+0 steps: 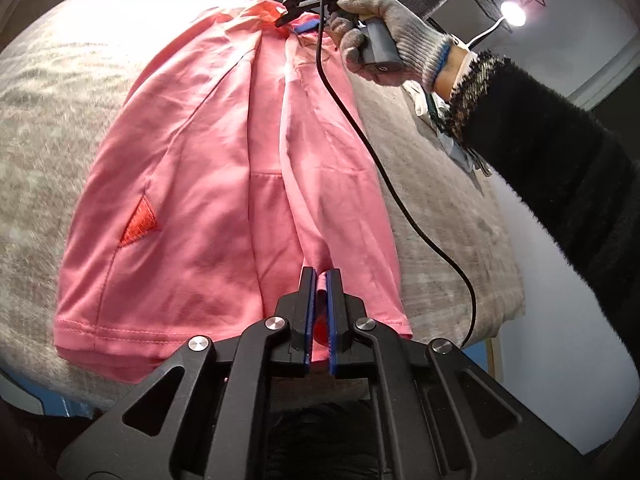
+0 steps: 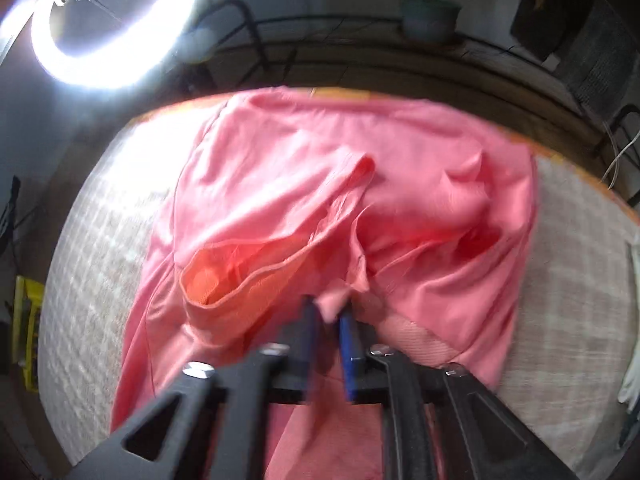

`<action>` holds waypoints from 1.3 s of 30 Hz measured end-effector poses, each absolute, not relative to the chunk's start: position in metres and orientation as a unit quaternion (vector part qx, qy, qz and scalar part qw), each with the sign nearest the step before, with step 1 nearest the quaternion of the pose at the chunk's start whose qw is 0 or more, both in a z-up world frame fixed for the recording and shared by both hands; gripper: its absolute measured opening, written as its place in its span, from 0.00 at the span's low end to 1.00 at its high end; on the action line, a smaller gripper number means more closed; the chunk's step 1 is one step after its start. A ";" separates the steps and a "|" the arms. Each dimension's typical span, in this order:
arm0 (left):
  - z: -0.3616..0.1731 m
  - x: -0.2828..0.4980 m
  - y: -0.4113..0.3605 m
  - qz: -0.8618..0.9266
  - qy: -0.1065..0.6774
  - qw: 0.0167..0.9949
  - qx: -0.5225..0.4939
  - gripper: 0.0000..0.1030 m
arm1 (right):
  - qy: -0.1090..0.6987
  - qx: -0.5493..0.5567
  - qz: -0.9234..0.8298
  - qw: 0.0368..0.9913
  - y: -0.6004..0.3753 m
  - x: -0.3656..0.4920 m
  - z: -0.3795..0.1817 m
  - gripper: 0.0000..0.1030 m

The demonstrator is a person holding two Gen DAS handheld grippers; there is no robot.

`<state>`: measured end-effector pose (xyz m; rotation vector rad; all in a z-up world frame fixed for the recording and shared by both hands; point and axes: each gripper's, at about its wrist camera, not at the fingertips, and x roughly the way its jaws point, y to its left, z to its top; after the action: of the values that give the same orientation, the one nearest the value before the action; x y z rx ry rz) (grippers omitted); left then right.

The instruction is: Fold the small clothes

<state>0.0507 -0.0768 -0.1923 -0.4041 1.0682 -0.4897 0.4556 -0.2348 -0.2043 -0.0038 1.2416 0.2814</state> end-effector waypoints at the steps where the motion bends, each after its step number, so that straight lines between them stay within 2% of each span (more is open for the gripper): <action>1: -0.189 0.050 -0.079 -0.232 0.499 0.816 -0.176 0.01 | 0.577 0.006 0.140 0.804 -0.239 0.454 -0.201 0.33; 2: -0.185 0.049 -0.080 -0.234 0.497 0.819 -0.164 0.05 | 0.574 0.018 0.152 0.804 -0.245 0.452 -0.196 0.33; 3: -0.181 0.048 -0.080 -0.235 0.493 0.824 -0.152 0.12 | 0.568 0.031 0.161 0.806 -0.254 0.450 -0.188 0.34; 5: -0.169 0.042 -0.074 -0.236 0.471 0.839 -0.139 0.26 | 0.548 0.082 0.180 0.813 -0.283 0.444 -0.168 0.47; 6: -0.162 0.040 -0.070 -0.237 0.457 0.847 -0.137 0.28 | 0.532 0.109 0.179 0.820 -0.303 0.442 -0.157 0.48; 9: -0.149 0.036 -0.059 -0.232 0.432 0.861 -0.132 0.28 | 0.514 0.152 0.143 0.832 -0.349 0.442 -0.141 0.48; 13: -0.148 0.050 -0.050 -0.214 0.414 0.877 -0.116 0.28 | 0.522 0.147 0.111 0.833 -0.375 0.450 -0.144 0.44; 16: -0.152 0.056 -0.048 -0.206 0.416 0.878 -0.119 0.28 | 0.533 0.142 0.113 0.826 -0.359 0.462 -0.158 0.41; 25: -0.175 0.064 -0.036 -0.194 0.439 0.866 -0.142 0.28 | 0.550 0.076 0.083 0.828 -0.306 0.503 -0.185 0.41; 27: -0.177 0.064 -0.037 -0.193 0.441 0.865 -0.140 0.28 | 0.560 0.063 0.073 0.823 -0.301 0.513 -0.193 0.27; 28: -0.178 0.066 -0.038 -0.192 0.443 0.865 -0.140 0.28 | 0.563 0.060 0.072 0.821 -0.300 0.517 -0.196 0.07; 29: -0.179 0.066 -0.038 -0.193 0.443 0.864 -0.140 0.28 | 0.565 0.057 0.073 0.820 -0.299 0.520 -0.198 0.01; 36: -0.181 0.067 -0.039 -0.201 0.443 0.861 -0.148 0.28 | 0.521 0.062 0.125 0.842 -0.285 0.524 -0.163 0.00; 39: -0.180 0.067 -0.040 -0.199 0.440 0.864 -0.144 0.28 | 0.524 0.052 0.133 0.840 -0.272 0.532 -0.168 0.00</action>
<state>0.0671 -0.0396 -0.1805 -0.3010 0.9230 -0.4171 0.5323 -0.2716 -0.1676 0.1102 1.1083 0.2804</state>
